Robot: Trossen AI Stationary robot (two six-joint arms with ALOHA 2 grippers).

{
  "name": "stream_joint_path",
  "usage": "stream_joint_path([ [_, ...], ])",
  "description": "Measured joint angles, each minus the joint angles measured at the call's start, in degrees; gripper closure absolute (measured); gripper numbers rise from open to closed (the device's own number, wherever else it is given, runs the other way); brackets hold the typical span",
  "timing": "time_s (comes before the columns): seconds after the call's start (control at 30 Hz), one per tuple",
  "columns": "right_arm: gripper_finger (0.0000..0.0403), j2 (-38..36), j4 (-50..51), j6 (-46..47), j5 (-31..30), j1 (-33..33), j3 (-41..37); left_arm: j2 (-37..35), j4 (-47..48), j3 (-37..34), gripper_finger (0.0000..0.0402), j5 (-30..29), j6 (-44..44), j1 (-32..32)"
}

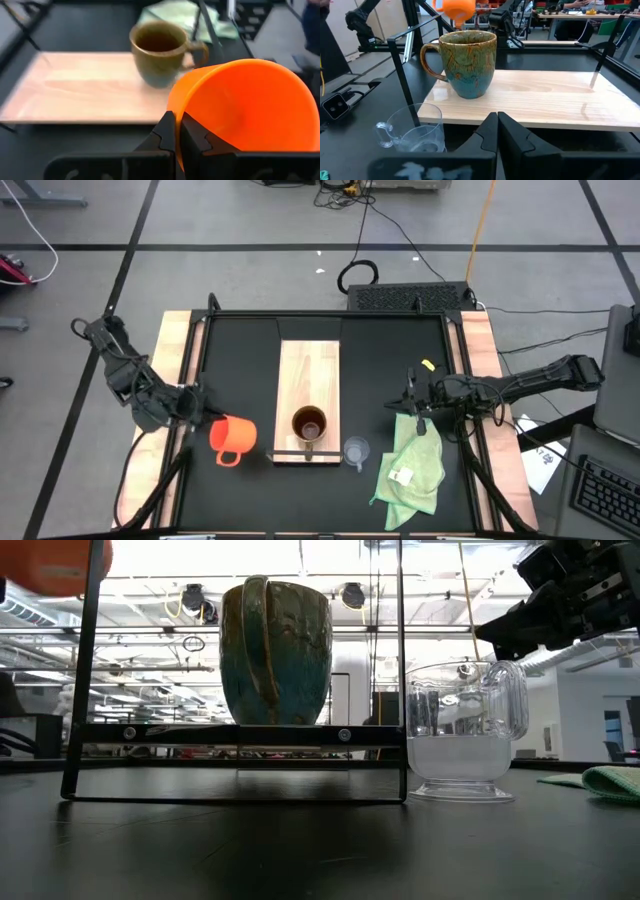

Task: Stack small to large cups/mugs on shelf
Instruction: Put the orange mug on the shelf

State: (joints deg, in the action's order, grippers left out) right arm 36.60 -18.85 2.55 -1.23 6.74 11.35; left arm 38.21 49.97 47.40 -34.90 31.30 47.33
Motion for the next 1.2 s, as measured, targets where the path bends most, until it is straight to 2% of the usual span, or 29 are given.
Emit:
stream_joint_path([
  [0.13,0.0403,0.0,-0.1,0.0,0.0,0.0,0.0,-2.7,-0.8,0.0,0.0398,-3.9,0.0,-3.4],
  [0.37,0.0403,0.0,-0.2,-0.2,0.0,0.0,0.0,-4.1,-6.5,0.9,0.0398,-3.6,-6.2,-12.4],
  [0.53,0.0403,0.0,-0.2,-0.2,0.0,0.0,0.0,-3.2,-7.0,5.5,0.0398,-1.1,-9.8,-21.6],
  [0.73,0.0403,0.0,-0.2,-0.8,0.0,0.0,0.0,-1.0,-7.4,9.8,0.0398,5.9,-19.4,-34.8],
  [0.8,0.0403,0.0,-0.2,-1.1,0.0,0.0,0.0,0.7,-8.2,10.8,0.0398,10.4,-22.9,-40.0],
  [0.93,0.0403,0.0,-0.8,-0.7,0.0,0.0,0.0,5.3,-13.2,12.5,0.0398,23.6,-28.0,-50.1],
  [1.2,0.0403,0.0,-0.7,-0.2,0.0,0.0,0.0,22.9,-13.8,19.3,0.0398,47.3,-33.7,-68.3],
])
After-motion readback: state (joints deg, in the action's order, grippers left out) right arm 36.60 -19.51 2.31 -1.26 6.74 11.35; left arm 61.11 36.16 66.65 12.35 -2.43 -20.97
